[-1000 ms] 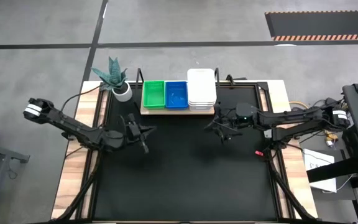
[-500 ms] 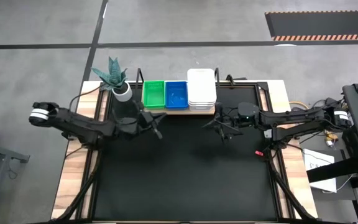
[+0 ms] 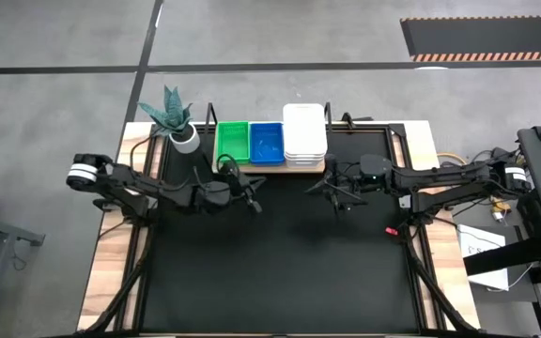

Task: Stack baskets on shelf by color
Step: Stack the green bin on top of the stacked green bins on the shelf

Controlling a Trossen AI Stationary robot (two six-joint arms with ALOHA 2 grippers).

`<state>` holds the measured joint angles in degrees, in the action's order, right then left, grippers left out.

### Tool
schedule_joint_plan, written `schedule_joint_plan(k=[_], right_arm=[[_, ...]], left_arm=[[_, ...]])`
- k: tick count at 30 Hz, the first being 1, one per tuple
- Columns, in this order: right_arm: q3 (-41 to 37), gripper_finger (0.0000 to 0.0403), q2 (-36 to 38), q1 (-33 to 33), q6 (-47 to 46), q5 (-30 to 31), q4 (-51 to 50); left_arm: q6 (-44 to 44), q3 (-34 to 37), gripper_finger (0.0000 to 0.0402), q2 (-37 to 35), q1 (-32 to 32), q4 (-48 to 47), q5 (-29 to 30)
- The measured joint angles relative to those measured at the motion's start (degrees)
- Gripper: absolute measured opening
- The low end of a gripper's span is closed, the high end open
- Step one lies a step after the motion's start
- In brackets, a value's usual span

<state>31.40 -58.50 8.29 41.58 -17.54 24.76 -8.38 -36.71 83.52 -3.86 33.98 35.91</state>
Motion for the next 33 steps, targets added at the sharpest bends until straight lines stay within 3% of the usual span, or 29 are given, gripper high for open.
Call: schedule_joint_plan(k=[24, 28, 30, 33], right_arm=[[0.00, 0.0012, 0.00, 0.00, -0.04, 0.02, -0.44], [0.00, 0.0012, 0.00, 0.00, -0.15, 0.02, -0.44], [0.00, 0.0012, 0.00, 0.00, -0.07, 0.02, -0.44], [0.00, 0.0012, 0.00, 0.00, -0.06, 0.02, -0.44]], left_arm=[[-0.37, -0.16, 0.0000, 0.55, 0.00, 0.19, -0.19], [-3.53, -2.29, 0.0000, 0.55, 0.15, -0.76, 0.88], [-3.25, -4.53, 0.0000, 0.55, 0.17, -4.07, 1.02], [-3.27, -10.75, 0.0000, 0.19, 1.15, -17.60, 0.92]])
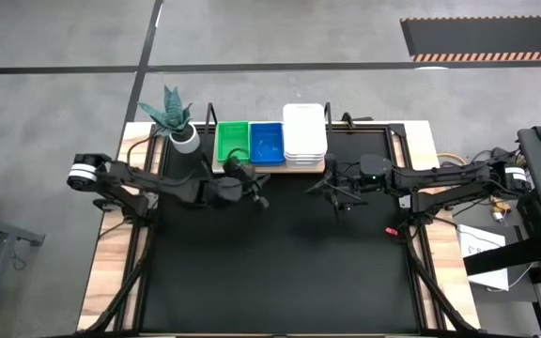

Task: Stack baskets on shelf by color
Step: Stack the green bin on top of the stacked green bins on the shelf

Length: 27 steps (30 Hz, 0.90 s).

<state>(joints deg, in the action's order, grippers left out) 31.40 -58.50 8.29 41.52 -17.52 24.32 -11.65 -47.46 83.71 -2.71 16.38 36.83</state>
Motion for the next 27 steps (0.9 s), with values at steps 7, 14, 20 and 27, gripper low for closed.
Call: schedule_joint_plan(k=[7, 14, 20, 27], right_arm=[[0.00, 0.0012, 0.00, 0.00, 0.02, 0.00, -0.22], [0.00, 0.0012, 0.00, 0.00, 0.02, 0.00, -0.99], [0.02, 0.0012, 0.00, 0.00, -0.13, 0.00, -1.41], [0.02, 0.0012, 0.00, 0.00, 0.02, 0.00, -1.48]], left_arm=[[0.17, -16.02, 0.0000, -0.12, 7.23, -34.23, -6.77], [5.60, -21.18, 0.0000, -0.55, 17.58, -47.48, -10.26], [7.71, -18.51, 0.0000, -0.52, 27.46, -50.11, -22.88], [7.99, -16.87, 0.0000, -0.52, 28.97, -49.59, -24.10]])
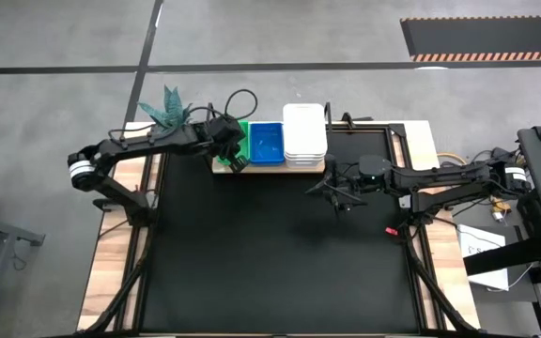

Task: Stack baskets on shelf by color
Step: Stack the green bin on top of the stacked green bins on the shelf

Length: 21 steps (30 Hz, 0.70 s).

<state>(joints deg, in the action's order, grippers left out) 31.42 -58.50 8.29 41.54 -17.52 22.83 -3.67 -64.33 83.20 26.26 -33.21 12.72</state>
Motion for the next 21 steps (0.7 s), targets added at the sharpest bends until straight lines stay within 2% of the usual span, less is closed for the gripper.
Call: schedule_joint_plan(k=[8, 21], right_arm=[[0.00, 0.0012, 0.00, 0.00, 0.02, 0.00, 0.02], [0.00, 0.0012, 0.00, 0.00, 0.43, 0.02, 0.00]], left_arm=[[-0.23, 6.04, 0.0000, 0.00, 0.00, 5.16, 0.43], [-1.45, 6.47, 0.0000, -0.20, -0.07, 3.69, -1.56]])
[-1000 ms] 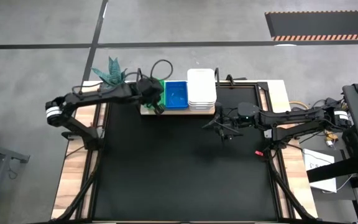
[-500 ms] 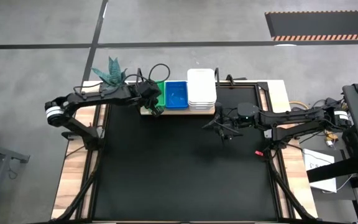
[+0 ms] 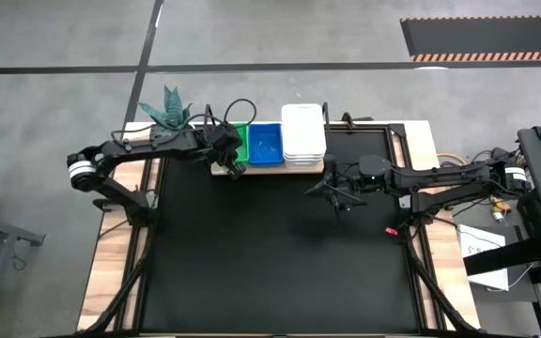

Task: Stack baskets on shelf by color
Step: Stack the green bin on top of the stacked green bins on the shelf

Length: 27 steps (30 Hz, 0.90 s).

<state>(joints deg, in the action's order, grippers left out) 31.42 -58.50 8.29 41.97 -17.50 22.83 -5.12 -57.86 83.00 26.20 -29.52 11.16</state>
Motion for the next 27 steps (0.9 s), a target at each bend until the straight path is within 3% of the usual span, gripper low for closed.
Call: schedule_joint_plan(k=[12, 27], right_arm=[[0.00, 0.0012, 0.00, 0.00, 0.03, 0.02, -0.06], [0.00, 0.0012, 0.01, -0.01, 0.05, 0.13, -0.23]], left_arm=[[0.96, 0.10, 0.0000, 0.09, 0.00, 0.47, -0.63], [0.65, -0.27, 0.0000, -3.68, -0.07, -5.70, -3.22]])
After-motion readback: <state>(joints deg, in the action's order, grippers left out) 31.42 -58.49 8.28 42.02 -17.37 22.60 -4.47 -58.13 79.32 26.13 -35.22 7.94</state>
